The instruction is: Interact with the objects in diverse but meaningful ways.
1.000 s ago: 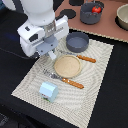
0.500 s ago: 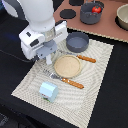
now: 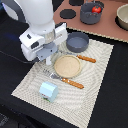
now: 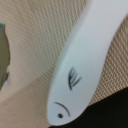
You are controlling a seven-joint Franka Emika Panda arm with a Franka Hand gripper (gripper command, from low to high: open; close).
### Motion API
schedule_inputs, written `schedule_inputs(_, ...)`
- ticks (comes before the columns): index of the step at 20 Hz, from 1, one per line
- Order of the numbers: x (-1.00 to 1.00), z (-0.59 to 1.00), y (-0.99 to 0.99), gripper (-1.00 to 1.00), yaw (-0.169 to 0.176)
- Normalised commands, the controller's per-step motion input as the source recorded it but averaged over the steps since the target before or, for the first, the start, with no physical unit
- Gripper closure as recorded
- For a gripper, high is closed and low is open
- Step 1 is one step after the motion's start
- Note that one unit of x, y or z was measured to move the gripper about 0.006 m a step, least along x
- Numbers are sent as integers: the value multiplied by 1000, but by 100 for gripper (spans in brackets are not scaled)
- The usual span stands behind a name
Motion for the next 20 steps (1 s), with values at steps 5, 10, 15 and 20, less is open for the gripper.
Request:
schedule_inputs(5, 562, 300, 335, -100, 0)
schedule_inputs(10, 612, 143, 466, -100, 0)
schedule_inputs(15, 653, 267, 474, -100, -16)
schedule_inputs(20, 659, 676, 542, -100, -26)
